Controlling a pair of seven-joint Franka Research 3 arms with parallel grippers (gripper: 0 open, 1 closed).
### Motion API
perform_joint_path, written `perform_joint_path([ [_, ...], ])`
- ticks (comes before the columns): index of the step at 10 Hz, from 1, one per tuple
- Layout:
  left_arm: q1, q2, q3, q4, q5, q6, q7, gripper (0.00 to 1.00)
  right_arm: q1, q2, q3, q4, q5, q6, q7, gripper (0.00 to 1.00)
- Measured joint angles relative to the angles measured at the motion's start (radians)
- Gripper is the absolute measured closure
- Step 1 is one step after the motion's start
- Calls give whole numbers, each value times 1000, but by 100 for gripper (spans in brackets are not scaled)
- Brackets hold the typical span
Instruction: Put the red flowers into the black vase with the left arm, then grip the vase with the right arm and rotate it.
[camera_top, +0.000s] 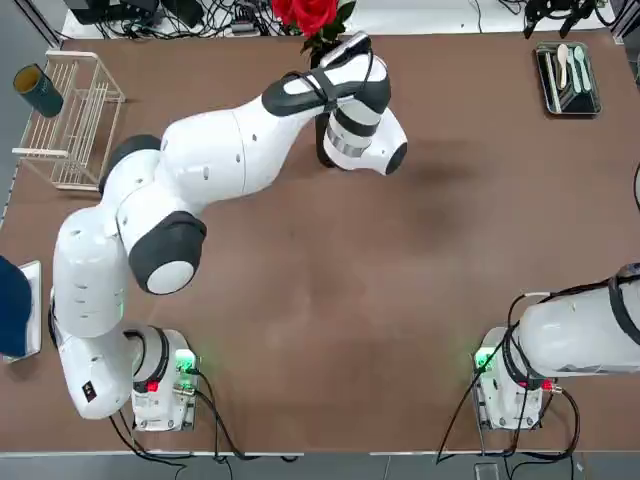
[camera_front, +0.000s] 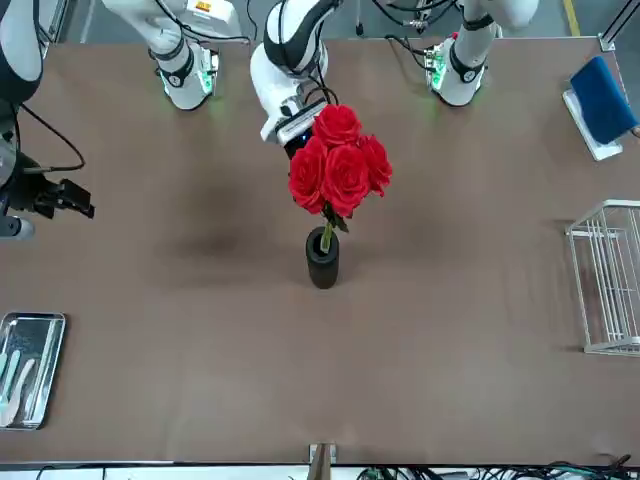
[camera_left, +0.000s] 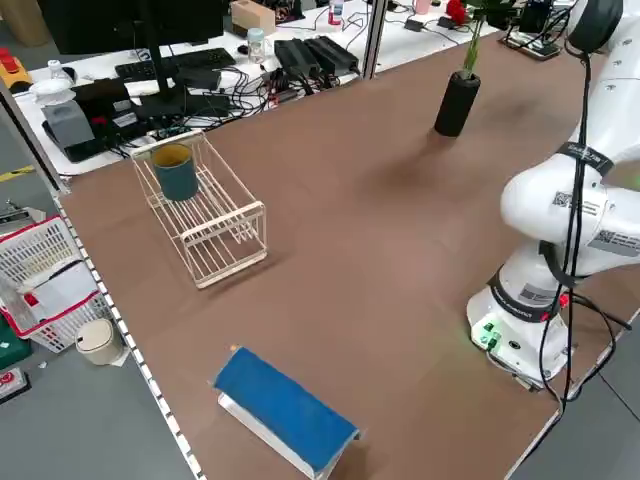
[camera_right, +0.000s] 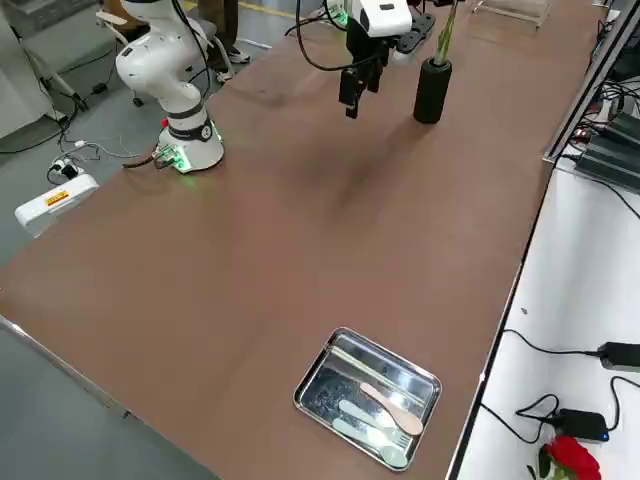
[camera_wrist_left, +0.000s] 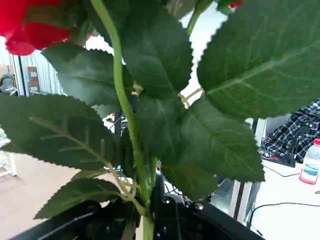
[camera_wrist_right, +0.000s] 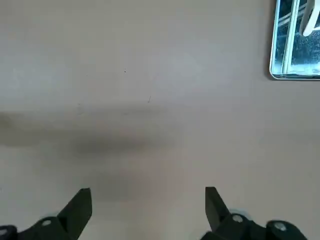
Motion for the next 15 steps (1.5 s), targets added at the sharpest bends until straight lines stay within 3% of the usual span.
perform_joint_path([
  [9,-22,153,1,-5,55,-1,-134,89,1,0,3,-8,0,0,9,0],
  [15,-22,184,4,-5,58,-1,-146,85,2,0,6,-9,0,0,14,0],
])
